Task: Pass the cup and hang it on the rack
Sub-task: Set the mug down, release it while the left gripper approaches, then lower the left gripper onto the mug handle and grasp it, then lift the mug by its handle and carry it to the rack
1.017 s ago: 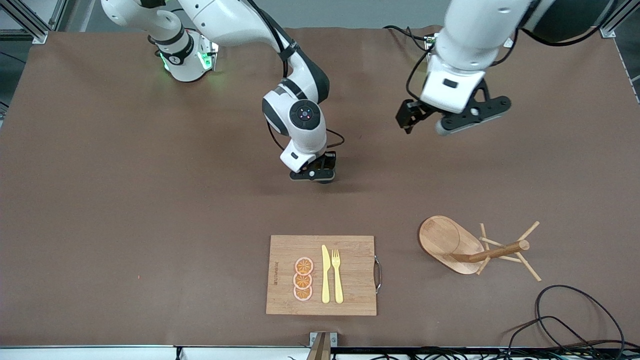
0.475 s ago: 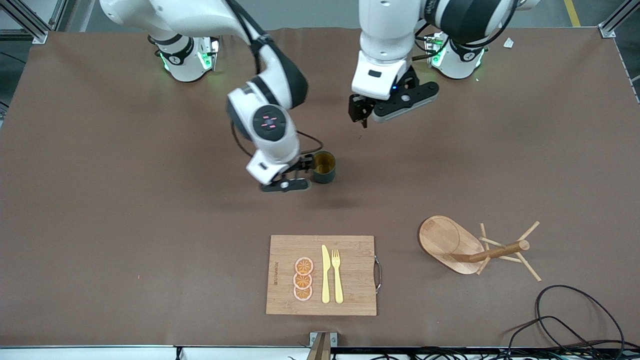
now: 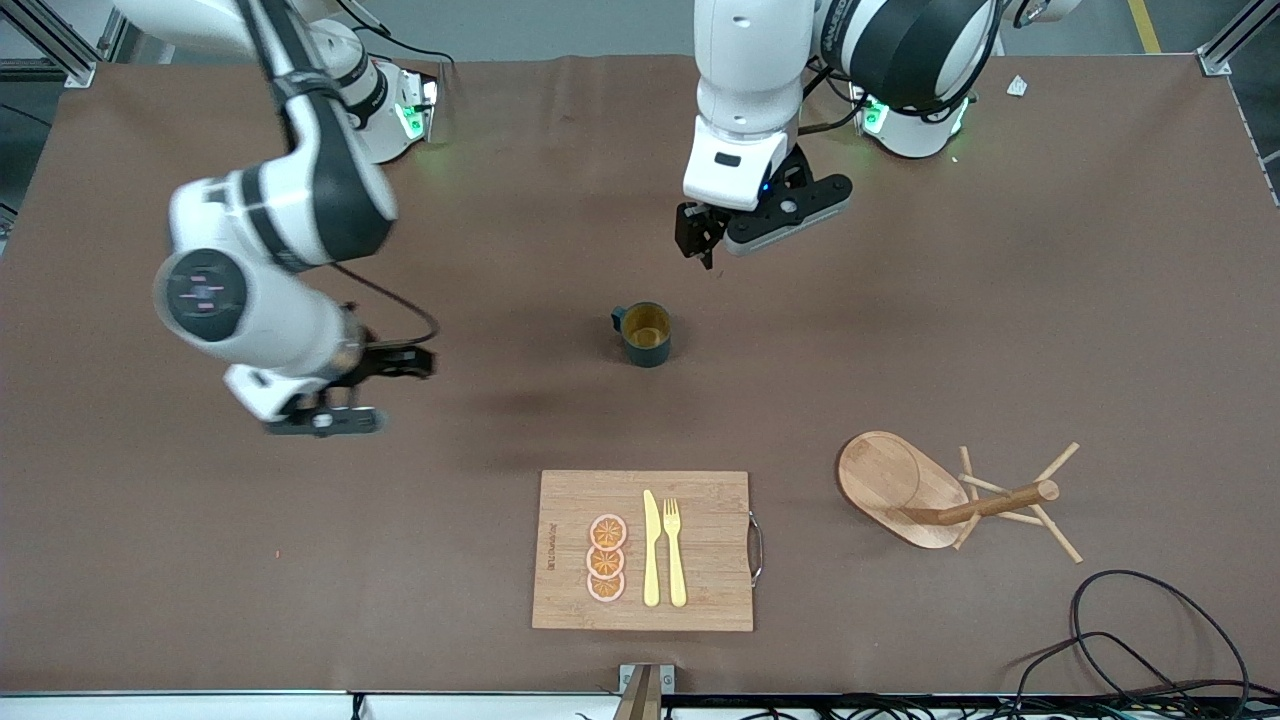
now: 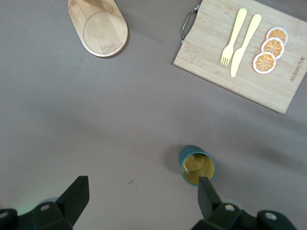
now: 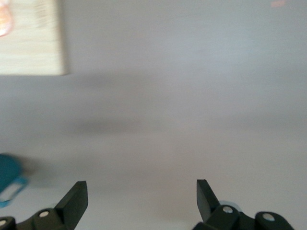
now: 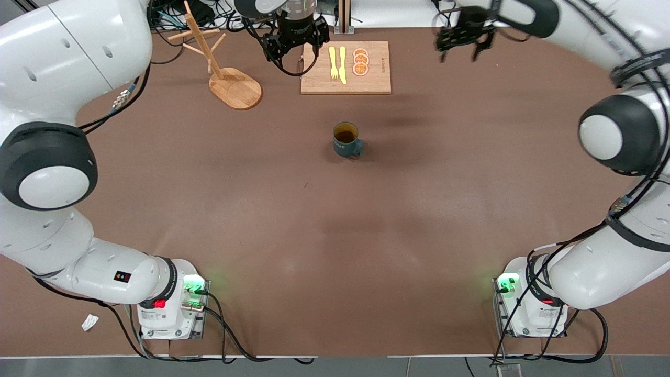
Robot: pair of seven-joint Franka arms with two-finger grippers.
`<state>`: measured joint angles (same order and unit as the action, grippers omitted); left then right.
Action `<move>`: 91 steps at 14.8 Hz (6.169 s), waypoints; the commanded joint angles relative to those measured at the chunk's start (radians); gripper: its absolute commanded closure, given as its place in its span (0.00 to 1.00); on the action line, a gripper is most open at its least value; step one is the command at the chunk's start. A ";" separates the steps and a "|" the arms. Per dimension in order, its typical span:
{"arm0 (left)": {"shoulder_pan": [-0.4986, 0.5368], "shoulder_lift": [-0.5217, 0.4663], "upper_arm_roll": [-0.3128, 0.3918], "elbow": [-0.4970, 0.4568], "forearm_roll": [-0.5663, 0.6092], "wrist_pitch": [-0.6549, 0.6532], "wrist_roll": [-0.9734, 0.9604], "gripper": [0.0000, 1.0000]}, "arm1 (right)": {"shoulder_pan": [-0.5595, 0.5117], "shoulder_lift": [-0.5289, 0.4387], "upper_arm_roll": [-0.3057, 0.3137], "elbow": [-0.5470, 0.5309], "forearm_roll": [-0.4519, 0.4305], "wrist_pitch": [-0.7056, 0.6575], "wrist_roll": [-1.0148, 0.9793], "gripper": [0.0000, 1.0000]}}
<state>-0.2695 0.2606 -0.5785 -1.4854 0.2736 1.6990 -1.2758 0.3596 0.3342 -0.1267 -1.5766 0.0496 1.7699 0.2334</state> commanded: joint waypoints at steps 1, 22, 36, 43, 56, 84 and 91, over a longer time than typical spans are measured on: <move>-0.083 0.051 0.002 0.020 0.059 0.025 -0.046 0.00 | -0.091 -0.113 0.024 -0.120 -0.050 0.011 -0.058 0.00; -0.910 0.712 0.587 0.345 0.473 -0.007 -0.858 0.00 | -0.376 -0.204 0.025 -0.036 -0.060 -0.161 -0.307 0.00; -0.952 0.807 0.660 0.341 0.473 0.205 -1.068 0.10 | -0.372 -0.188 0.028 0.055 -0.046 -0.248 -0.313 0.00; -0.944 0.812 0.658 0.335 0.472 0.227 -1.111 0.53 | -0.370 -0.236 0.038 0.049 -0.054 -0.227 -0.313 0.00; -0.795 0.666 0.626 0.330 0.267 0.344 -0.972 1.00 | -0.387 -0.397 0.064 -0.051 -0.048 -0.227 -0.305 0.00; 0.093 0.316 0.603 0.266 -1.356 -0.063 0.335 1.00 | -0.363 -0.469 0.038 -0.017 -0.065 -0.365 -0.313 0.00; 0.257 0.405 0.603 0.257 -1.464 -0.231 0.608 0.99 | -0.363 -0.468 0.035 -0.014 -0.080 -0.362 -0.313 0.00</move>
<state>-0.0299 0.6472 0.0370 -1.2282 -1.1605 1.4903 -0.7158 -0.0069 -0.1149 -0.0906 -1.5829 -0.0075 1.4132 -0.0713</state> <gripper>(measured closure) 0.806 0.000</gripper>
